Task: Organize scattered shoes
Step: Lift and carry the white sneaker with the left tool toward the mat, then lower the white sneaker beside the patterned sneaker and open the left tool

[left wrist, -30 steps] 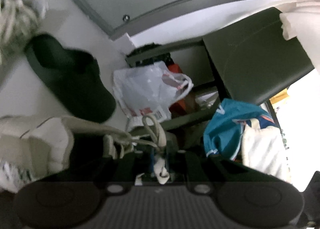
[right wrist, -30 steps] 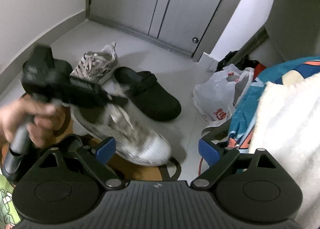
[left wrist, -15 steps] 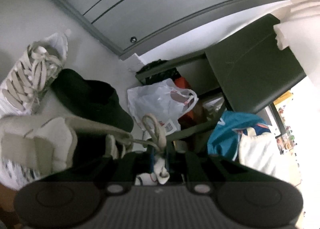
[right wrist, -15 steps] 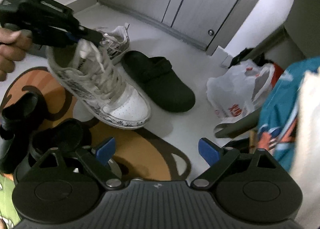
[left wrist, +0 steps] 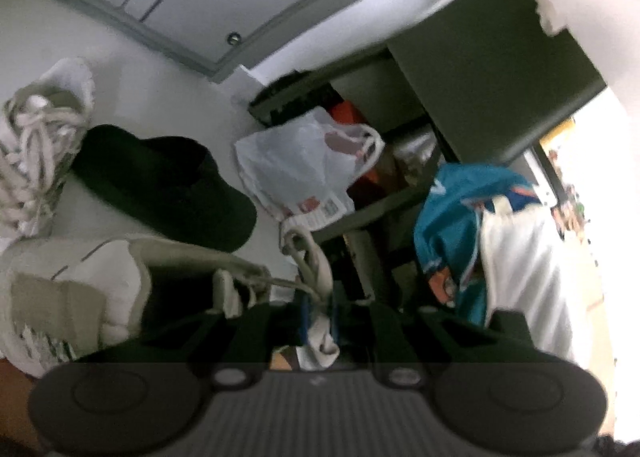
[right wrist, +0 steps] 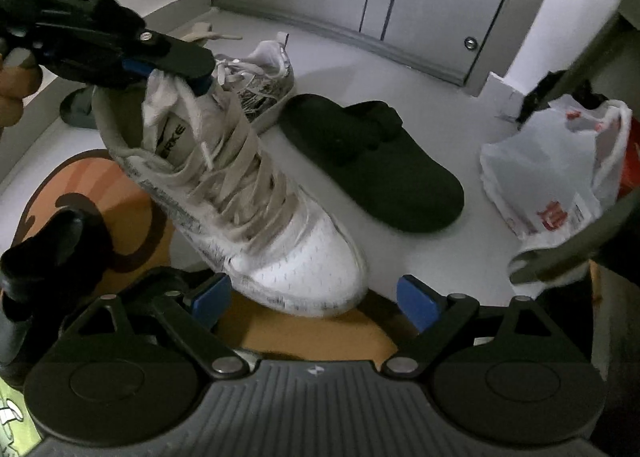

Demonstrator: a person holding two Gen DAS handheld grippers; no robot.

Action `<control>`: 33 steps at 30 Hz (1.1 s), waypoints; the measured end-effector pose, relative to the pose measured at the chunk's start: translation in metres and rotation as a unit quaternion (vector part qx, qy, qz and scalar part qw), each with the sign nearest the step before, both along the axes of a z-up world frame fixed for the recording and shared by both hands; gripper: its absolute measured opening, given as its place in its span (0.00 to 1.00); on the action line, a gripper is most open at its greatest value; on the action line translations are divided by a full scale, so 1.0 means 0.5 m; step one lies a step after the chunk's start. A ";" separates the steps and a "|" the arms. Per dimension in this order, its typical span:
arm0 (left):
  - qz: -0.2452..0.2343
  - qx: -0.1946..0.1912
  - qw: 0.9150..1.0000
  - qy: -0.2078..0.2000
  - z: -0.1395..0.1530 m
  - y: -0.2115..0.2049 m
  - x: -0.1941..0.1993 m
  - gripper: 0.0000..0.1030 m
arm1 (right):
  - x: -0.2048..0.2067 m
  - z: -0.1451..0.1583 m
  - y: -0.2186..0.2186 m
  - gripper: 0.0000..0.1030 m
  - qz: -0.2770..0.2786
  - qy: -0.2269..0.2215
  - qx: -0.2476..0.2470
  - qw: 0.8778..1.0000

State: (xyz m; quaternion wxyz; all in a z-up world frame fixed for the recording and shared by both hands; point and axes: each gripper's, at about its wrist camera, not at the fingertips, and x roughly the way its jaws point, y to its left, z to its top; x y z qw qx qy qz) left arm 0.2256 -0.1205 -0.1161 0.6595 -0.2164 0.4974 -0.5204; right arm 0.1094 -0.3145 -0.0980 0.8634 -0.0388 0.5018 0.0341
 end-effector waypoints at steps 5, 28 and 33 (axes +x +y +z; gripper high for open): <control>-0.043 -0.001 0.999 -0.030 0.038 -0.025 -0.011 0.10 | 0.008 -0.003 -0.024 0.90 0.017 0.008 0.020 1.000; -0.052 0.026 0.997 -0.053 0.021 -0.131 -0.020 0.10 | 0.005 -0.048 0.027 0.94 0.061 0.010 0.102 0.993; -0.050 0.033 0.997 -0.041 -0.021 -0.163 -0.014 0.10 | 0.004 -0.073 0.017 0.95 0.037 0.008 0.098 0.994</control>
